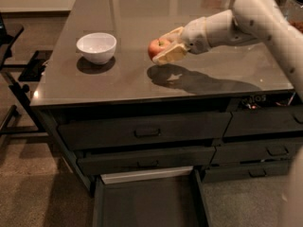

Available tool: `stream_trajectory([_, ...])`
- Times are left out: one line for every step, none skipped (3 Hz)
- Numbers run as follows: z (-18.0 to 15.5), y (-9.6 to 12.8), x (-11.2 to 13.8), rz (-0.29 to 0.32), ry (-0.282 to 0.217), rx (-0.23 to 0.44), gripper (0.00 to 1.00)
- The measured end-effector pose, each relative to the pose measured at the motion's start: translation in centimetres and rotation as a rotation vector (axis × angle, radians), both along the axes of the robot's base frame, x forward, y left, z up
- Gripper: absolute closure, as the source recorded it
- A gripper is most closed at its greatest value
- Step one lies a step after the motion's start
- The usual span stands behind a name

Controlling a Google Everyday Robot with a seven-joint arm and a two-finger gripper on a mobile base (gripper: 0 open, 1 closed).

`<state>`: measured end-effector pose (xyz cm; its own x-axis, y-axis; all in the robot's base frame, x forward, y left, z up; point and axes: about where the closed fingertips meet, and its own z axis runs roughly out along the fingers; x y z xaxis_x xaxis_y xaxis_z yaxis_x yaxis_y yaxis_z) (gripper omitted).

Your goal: Place apple into bottom drawer

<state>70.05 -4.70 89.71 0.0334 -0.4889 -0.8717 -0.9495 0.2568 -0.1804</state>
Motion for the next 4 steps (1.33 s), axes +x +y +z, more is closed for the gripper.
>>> stream_trajectory([2.6,-3.1,-5.4,-0.046,-0.06,0.015,1.0])
stream_trajectory([3.3,-5.2,-11.9,-0.066,-0.089,0.017,1.0])
stream_trajectory([2.8,-6.5,-17.5,-0.082,-0.097,0.013,1.0])
stream_trajectory([0.9,-6.8,-21.8,-0.096,-0.075,0.025,1.0])
